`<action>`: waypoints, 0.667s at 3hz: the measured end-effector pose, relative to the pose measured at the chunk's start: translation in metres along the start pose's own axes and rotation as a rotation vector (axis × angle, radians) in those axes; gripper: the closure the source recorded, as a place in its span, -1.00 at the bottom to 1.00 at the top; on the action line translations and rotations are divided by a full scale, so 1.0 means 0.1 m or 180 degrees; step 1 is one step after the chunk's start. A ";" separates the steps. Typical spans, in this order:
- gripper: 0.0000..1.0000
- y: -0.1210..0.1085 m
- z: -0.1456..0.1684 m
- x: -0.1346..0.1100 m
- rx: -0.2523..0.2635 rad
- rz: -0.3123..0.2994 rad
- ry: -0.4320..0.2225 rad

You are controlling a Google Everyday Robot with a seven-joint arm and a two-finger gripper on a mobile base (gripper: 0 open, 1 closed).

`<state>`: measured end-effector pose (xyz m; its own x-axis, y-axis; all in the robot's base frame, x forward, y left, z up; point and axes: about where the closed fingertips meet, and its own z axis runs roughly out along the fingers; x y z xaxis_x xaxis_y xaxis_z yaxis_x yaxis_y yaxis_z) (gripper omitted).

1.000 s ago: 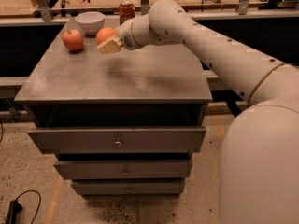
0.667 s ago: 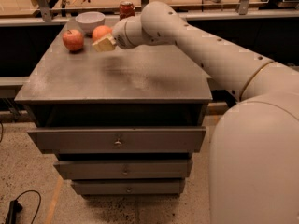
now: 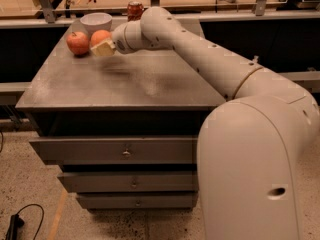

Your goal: Move orange near apple

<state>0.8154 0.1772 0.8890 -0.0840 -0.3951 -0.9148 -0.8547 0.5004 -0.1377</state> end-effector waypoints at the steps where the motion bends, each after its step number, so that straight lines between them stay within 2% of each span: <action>1: 0.19 -0.02 0.23 0.05 -0.0057 0.0009 -0.0008; 2: -0.28 0.00 0.42 0.09 -0.0116 0.0012 0.0005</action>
Offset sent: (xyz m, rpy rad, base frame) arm 0.0338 0.0395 -0.0342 0.0024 0.0249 0.0439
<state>0.8367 0.2059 0.8647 -0.0879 -0.3944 -0.9147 -0.8725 0.4736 -0.1203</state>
